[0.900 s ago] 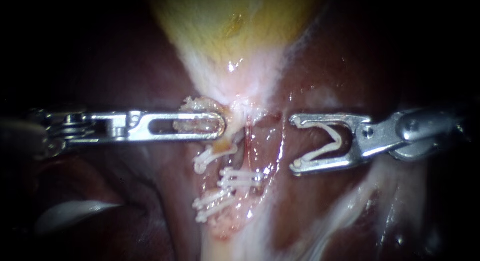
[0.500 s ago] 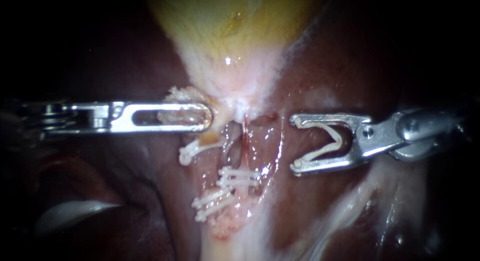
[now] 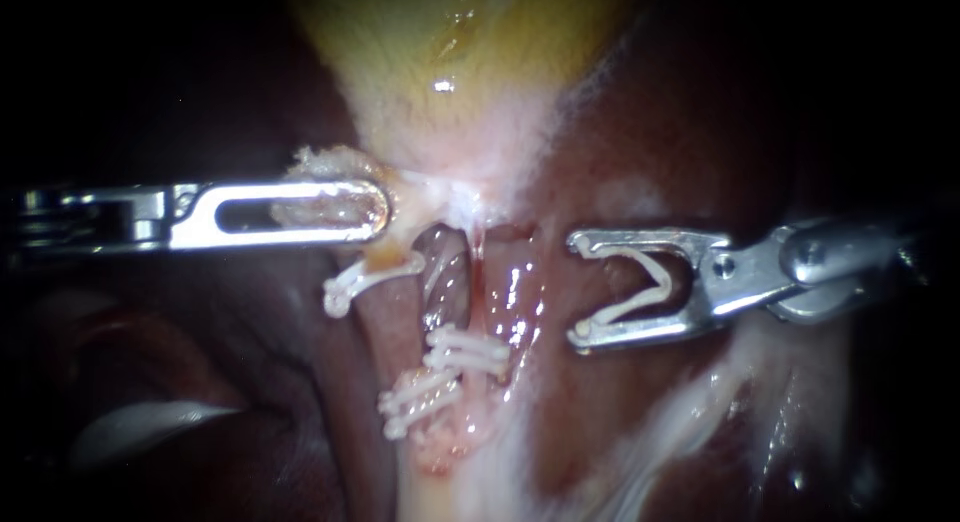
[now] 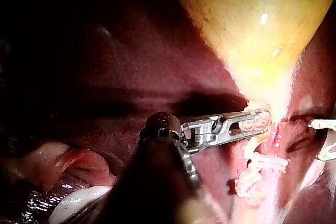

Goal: Clipping third clip right tube

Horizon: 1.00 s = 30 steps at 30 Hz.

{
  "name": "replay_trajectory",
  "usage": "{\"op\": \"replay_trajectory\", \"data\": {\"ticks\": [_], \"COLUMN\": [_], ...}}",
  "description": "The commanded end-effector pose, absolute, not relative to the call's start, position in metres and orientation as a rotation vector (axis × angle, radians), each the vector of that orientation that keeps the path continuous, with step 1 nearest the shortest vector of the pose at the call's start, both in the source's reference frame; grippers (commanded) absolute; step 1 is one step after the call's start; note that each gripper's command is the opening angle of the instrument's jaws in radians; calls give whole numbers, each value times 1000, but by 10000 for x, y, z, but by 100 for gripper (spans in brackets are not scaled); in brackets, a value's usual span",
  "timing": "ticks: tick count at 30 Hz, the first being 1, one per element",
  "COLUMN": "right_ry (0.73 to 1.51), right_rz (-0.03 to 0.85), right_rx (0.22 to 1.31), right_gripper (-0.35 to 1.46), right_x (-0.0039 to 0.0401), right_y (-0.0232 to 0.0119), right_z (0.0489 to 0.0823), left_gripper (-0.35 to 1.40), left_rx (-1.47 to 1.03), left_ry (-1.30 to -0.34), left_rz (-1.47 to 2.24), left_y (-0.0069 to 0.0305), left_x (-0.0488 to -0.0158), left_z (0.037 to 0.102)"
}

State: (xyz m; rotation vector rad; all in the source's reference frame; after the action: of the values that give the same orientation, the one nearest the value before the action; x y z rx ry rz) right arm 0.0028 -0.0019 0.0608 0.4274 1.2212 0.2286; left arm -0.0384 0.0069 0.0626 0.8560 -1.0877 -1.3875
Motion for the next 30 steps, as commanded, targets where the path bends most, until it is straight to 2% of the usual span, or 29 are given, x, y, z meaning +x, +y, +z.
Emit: {"op": "replay_trajectory", "data": {"ticks": [1,12,22,30], "right_ry": [1217,1172,1159,1224], "right_rz": [250,440,512,564], "right_rx": [437,542,624,708], "right_gripper": [50,50,49,48], "right_x": [31,61,87,112], "right_y": [-19,-18,-21,-20], "right_z": [612,666,693,699], "left_gripper": [-35,-35,-35,-35], "left_rx": [856,854,853,853], "left_ry": [-1088,-1088,-1089,-1089], "left_rz": [-1387,-1387,-1388,-1388], "left_y": [69,67,66,66], "left_x": [-385,-386,-387,-387], "left_z": [627,627,626,626]}}
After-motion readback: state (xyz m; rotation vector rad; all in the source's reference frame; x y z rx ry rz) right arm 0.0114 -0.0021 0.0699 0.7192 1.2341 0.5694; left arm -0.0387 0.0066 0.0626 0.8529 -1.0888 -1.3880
